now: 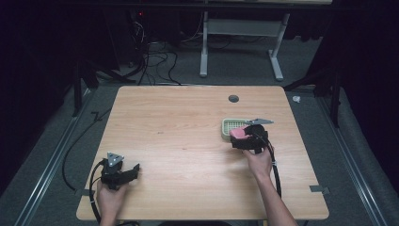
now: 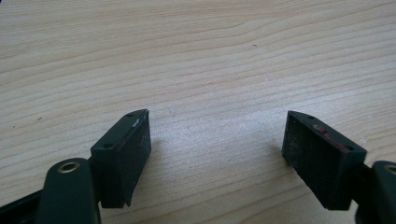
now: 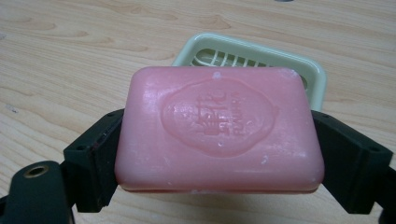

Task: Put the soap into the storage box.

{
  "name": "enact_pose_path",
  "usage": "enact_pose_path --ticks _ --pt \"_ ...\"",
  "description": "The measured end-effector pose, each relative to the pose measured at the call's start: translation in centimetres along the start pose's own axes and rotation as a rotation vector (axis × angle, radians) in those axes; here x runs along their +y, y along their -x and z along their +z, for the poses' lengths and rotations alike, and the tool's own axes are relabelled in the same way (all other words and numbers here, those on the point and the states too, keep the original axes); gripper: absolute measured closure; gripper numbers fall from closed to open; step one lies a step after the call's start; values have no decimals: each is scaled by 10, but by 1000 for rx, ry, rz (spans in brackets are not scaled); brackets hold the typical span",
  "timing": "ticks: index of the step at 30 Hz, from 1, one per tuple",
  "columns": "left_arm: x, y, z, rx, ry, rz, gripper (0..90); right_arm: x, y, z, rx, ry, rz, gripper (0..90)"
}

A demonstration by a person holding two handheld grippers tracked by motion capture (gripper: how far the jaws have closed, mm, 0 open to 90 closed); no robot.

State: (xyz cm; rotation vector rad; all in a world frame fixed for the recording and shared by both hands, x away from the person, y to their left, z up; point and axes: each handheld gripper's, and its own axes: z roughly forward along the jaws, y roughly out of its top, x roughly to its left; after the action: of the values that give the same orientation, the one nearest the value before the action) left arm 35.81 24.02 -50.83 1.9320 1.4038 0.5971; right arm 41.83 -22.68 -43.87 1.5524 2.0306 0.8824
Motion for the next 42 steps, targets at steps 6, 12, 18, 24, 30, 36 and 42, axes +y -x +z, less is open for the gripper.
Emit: enact_pose_path --ticks 6,12,18,24,30,36,42 --pt "0 0 0 0 -1 2 239 6 1 8 -4 -7 21 135" --pt "0 0 0 0 -2 2 238 16 4 13 -26 -15 37 135" --pt "0 0 0 0 0 3 238 19 5 18 -27 -28 54 135" --pt "0 0 0 0 0 3 238 27 5 24 -36 -35 51 134" --pt "0 0 0 0 -2 6 237 31 5 30 -35 -42 60 134" --pt "0 0 0 -4 -3 11 237 37 5 40 -40 -54 61 134" --pt "0 0 0 -4 -3 11 237 36 7 48 -31 -63 85 134"
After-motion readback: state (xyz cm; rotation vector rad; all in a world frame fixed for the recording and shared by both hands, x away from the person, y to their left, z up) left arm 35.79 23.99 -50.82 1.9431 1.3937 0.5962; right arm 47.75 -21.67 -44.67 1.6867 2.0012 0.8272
